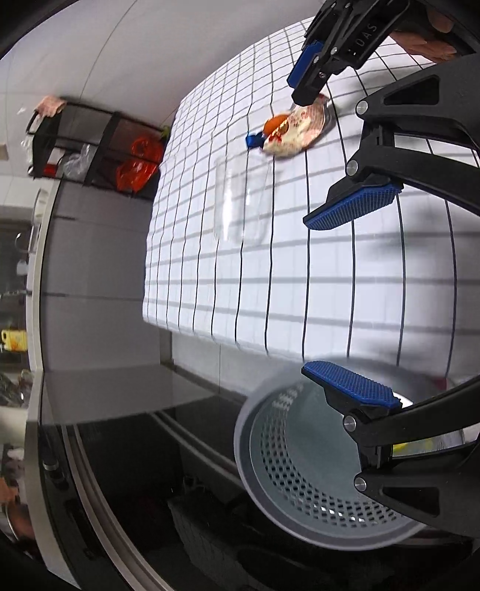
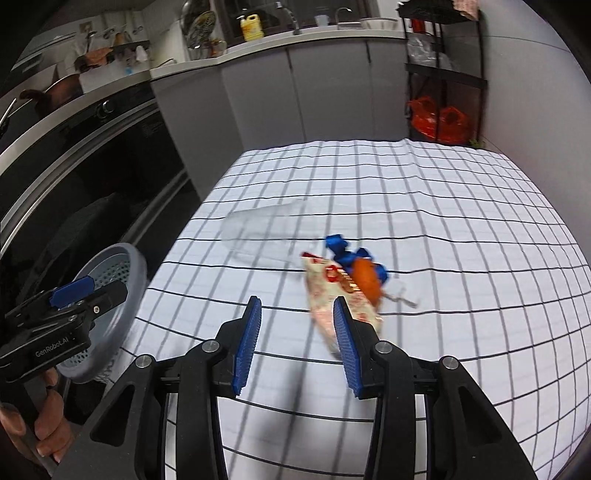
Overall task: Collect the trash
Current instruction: 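Move both tools back over the table toward the snack wrapper, then grasp the red-printed snack wrapper with the right tool, then grasp the clear plastic cup with the left tool while the right tool holds the wrapper, then carry the cup and wrapper to the wastebasket and open both tools, then move both tools back over the table toward the blue-and-orange toy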
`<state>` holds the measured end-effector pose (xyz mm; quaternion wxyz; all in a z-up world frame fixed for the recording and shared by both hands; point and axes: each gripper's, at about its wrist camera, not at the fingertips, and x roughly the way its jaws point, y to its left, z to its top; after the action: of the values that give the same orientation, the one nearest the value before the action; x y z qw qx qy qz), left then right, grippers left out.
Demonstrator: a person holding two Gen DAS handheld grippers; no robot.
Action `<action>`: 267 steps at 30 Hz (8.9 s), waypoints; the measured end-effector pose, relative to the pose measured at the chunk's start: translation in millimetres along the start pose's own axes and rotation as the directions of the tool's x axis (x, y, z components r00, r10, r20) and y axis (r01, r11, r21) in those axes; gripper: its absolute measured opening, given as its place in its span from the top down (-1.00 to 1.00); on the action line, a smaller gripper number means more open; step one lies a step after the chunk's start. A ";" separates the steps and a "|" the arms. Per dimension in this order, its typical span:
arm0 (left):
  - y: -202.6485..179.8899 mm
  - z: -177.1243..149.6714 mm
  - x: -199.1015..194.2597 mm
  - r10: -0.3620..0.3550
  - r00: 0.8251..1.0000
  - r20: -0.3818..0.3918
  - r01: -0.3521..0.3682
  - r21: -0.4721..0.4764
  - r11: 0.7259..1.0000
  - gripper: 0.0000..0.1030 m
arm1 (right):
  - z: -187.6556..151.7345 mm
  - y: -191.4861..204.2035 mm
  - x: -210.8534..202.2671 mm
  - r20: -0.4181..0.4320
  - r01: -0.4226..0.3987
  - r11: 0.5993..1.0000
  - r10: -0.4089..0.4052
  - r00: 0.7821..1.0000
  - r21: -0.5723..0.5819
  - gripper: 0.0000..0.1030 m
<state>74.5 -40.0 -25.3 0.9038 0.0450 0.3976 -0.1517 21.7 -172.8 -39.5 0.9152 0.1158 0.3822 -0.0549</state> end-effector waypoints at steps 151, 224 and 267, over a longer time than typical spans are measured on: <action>25.4 16.2 -23.8 0.205 0.976 0.076 -0.200 -0.068 0.978 0.91 | 44.3 18.2 -4.9 0.092 -0.234 0.969 0.227 0.970 0.083 0.41; 196.2 -37.5 -46.2 0.303 0.949 -0.090 -0.316 -0.253 0.914 -0.01 | 12.1 236.0 87.7 -0.166 -0.396 0.906 0.372 0.913 -0.148 0.19; 14.7 -14.8 -13.4 0.063 0.998 0.007 -0.063 -0.052 0.997 -0.50 | 14.3 -43.4 31.3 -0.036 0.047 0.999 -0.046 0.998 0.028 0.16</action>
<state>60.1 -19.9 -26.1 0.9107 0.0336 0.3959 -0.1131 45.2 -218.8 -59.4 0.9051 0.1209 0.3998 -0.0796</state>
